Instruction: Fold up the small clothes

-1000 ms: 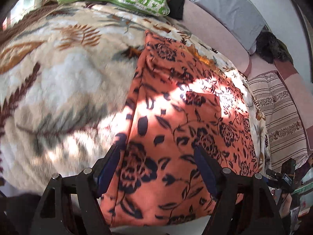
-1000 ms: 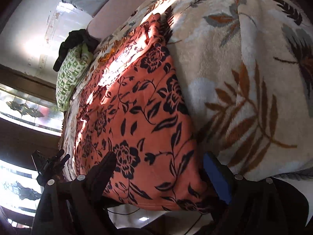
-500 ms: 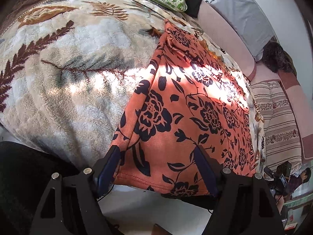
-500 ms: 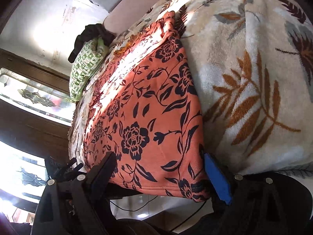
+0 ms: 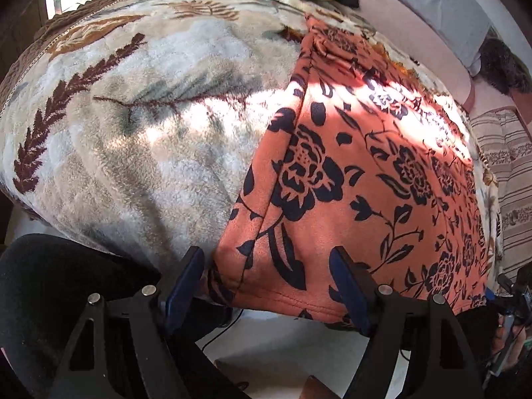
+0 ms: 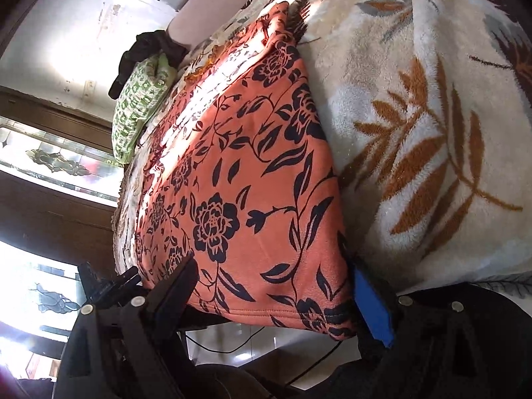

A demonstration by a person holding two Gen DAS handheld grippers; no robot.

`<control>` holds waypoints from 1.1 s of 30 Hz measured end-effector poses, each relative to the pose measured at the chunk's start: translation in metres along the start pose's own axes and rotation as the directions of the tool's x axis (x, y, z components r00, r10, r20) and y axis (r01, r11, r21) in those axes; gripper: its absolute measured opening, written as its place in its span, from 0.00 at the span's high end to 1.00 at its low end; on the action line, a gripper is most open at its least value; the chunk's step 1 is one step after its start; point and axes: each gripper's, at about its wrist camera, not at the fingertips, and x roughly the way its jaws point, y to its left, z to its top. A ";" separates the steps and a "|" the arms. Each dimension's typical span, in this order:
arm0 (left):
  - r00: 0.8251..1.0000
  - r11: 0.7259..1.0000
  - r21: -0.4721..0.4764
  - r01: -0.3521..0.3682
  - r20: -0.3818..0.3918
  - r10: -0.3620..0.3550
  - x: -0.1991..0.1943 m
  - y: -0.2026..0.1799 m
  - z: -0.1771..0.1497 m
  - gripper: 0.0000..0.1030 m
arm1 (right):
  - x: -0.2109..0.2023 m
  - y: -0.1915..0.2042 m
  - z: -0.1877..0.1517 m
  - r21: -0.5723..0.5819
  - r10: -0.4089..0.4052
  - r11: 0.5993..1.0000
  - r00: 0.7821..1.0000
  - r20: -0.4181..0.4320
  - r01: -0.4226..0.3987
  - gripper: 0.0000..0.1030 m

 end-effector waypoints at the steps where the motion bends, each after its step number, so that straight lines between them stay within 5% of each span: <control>1: 0.999 1.000 0.009 0.005 -0.032 -0.005 0.006 -0.001 -0.001 0.24 | 0.001 0.000 0.000 -0.002 -0.001 1.000 1.000 -0.002 0.001 0.11; 3: 0.999 1.000 0.019 -0.012 -0.035 0.013 0.009 -0.003 -0.003 0.28 | 0.002 0.000 0.000 -0.008 -0.007 1.000 1.000 -0.007 0.007 0.12; 5: 0.999 1.000 0.014 -0.020 -0.042 0.020 0.008 -0.001 -0.002 0.63 | 0.003 0.000 -0.001 -0.009 -0.018 1.000 1.000 -0.012 0.018 0.20; 7: 0.996 0.998 0.012 0.056 -0.067 -0.055 0.005 0.001 0.000 0.91 | 0.004 -0.003 -0.001 0.004 -0.028 1.000 0.999 -0.025 0.028 0.43; 8: 0.996 0.997 0.010 0.072 -0.060 -0.071 0.000 0.001 0.001 0.91 | 0.004 -0.004 -0.002 0.013 -0.035 0.999 0.999 -0.029 0.035 0.61; 9: 0.996 0.996 0.017 0.083 -0.042 -0.082 -0.007 -0.001 0.001 0.92 | 0.003 -0.004 -0.002 0.019 -0.042 0.999 0.999 -0.028 0.043 0.66; 14: 0.991 0.991 -0.010 0.134 0.012 -0.134 -0.019 -0.006 0.007 0.90 | -0.010 -0.003 -0.001 0.037 -0.007 0.999 1.000 0.026 0.007 0.65; 15: 0.992 0.992 -0.026 0.125 -0.011 -0.125 -0.011 -0.004 0.008 0.88 | -0.007 -0.006 0.001 0.046 -0.021 0.999 1.000 0.016 0.021 0.52; 17: 0.994 0.998 -0.047 0.052 -0.089 -0.056 0.007 -0.003 0.006 0.57 | 0.003 -0.010 0.003 0.058 -0.060 0.996 0.998 -0.038 0.062 0.23; 19: 0.993 0.995 -0.045 0.092 -0.073 -0.095 0.008 -0.004 0.002 0.45 | 0.007 -0.003 0.003 0.008 -0.093 0.996 0.994 -0.054 0.094 0.24; 21: 0.995 0.997 -0.005 0.083 -0.050 -0.083 0.005 -0.009 0.001 0.54 | 0.008 0.001 0.003 -0.017 -0.104 0.995 0.992 -0.067 0.103 0.27; 22: 0.996 0.997 0.031 0.067 -0.058 -0.065 0.006 -0.013 0.001 0.93 | 0.009 0.000 0.003 -0.016 -0.098 0.995 0.992 -0.078 0.097 0.35; 23: 0.996 0.997 0.043 0.069 -0.066 -0.066 0.006 -0.015 0.002 0.91 | 0.012 -0.003 0.003 -0.006 -0.100 0.995 0.989 -0.104 0.100 0.75; 24: 0.994 0.996 0.034 0.088 -0.066 -0.086 0.004 -0.013 0.003 0.91 | 0.015 -0.006 0.002 0.004 -0.111 0.994 0.987 -0.120 0.112 0.85; 27: 0.988 0.988 0.006 0.157 -0.010 -0.157 -0.017 -0.010 0.009 0.92 | 0.011 -0.011 0.001 0.023 -0.107 0.994 0.986 -0.131 0.111 0.93; 30: 0.979 0.979 -0.013 0.202 0.033 -0.201 -0.033 -0.007 0.018 0.91 | -0.020 -0.001 0.009 0.023 -0.046 0.999 0.998 -0.034 0.047 0.94; 33: 0.984 0.987 -0.040 0.154 -0.082 -0.157 -0.001 -0.001 0.023 0.91 | -0.019 -0.002 0.019 0.027 -0.052 0.998 0.998 -0.036 0.053 0.94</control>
